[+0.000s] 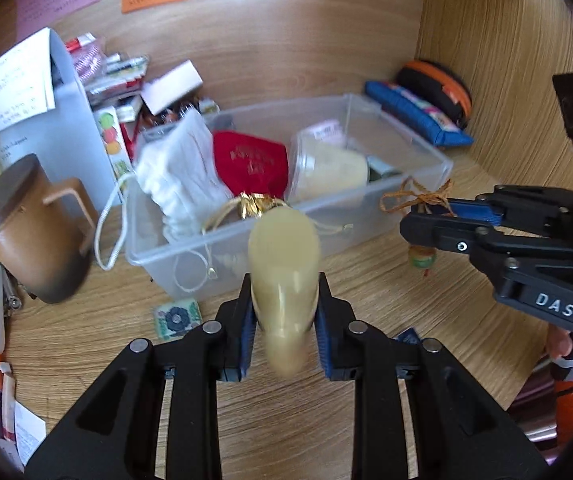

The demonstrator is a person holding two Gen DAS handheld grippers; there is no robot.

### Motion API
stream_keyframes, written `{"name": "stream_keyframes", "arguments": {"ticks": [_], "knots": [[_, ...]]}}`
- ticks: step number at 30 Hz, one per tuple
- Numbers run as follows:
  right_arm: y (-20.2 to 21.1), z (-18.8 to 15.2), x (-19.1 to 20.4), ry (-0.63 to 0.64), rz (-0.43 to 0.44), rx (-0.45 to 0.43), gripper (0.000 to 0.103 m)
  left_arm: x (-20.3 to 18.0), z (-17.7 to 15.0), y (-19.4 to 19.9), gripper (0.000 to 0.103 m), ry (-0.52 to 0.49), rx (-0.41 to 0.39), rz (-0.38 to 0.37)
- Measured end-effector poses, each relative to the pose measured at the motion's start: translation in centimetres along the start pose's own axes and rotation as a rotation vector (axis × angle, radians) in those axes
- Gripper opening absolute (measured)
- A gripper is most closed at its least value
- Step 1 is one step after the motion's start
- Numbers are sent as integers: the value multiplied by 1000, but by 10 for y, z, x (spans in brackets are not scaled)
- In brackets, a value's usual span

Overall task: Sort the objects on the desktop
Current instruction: 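Lift and carry the gourd charm and sunscreen tube over the clear bin with both tools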

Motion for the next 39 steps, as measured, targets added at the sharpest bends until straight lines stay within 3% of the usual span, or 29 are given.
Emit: {"name": "stream_keyframes", "arguments": {"ticks": [9, 20, 28, 39], "knots": [[15, 28, 1, 10, -6, -67, 15, 10, 23, 31, 25, 29, -98, 19], [18, 70, 4, 39, 0, -122, 15, 35, 55, 52, 25, 48, -159, 45], [-5, 92, 15, 32, 85, -98, 15, 55, 66, 38, 25, 75, -149, 45], [-67, 82, 26, 77, 74, 19, 15, 68, 67, 8, 25, 86, -120, 19]]}}
Point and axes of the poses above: each gripper's, at about its wrist camera, not at the fingertips, and y roughly against the way its jaws point, x to its left, z to its top, the point moved 5 cm from there along -y, roughly the way its jaws point, and after that the axes turned 9 degrees about -y, right-handed, at the moved point
